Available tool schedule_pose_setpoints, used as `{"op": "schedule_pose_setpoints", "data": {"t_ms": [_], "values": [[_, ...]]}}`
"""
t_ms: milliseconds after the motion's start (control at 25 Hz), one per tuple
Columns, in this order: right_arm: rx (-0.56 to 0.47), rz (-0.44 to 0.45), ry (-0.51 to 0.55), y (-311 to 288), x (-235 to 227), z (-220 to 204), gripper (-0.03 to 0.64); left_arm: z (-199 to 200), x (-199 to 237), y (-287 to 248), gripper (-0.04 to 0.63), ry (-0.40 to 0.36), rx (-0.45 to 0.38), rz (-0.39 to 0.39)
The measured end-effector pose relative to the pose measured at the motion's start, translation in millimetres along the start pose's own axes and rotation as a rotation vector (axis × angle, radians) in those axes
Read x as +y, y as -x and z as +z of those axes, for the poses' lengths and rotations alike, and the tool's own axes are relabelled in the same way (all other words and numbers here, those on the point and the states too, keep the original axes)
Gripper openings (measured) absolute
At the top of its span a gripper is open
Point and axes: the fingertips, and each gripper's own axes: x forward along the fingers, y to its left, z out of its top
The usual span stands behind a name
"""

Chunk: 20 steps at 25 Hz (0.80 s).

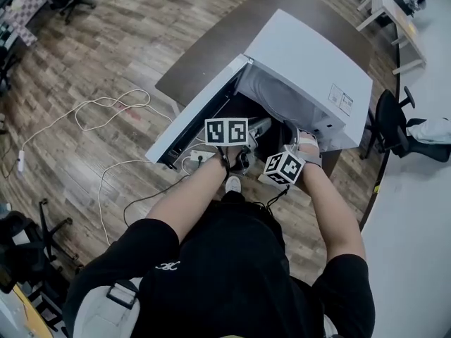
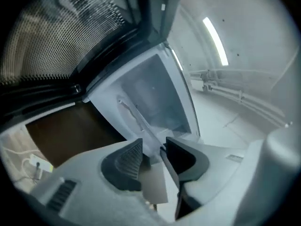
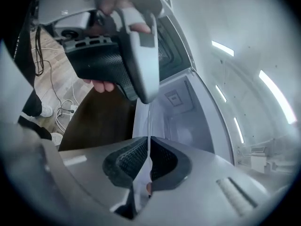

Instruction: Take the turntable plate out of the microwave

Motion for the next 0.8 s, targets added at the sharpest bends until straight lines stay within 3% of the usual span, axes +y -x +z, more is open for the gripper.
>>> {"op": "schedule_pose_setpoints", "data": {"t_ms": [160, 480, 680, 800], "values": [[-0.016, 0.01, 0.009, 4, 3, -3, 0.028, 16, 4, -19, 0.211, 0.198, -0.051, -0.096], [-0.044, 0.016, 0.027, 10, 6, -4, 0.028, 19, 23, -46, 0.21, 0.397, -0.076, -0.121], [-0.061, 0.026, 0.039, 14, 11, -4, 0.028, 16, 27, -57, 0.146, 0.45, -0.089, -0.117], [-0.066, 0.032, 0.044, 15, 15, -5, 0.028, 15, 29, -59, 0.061, 0.476, -0.103, -0.098]]}}
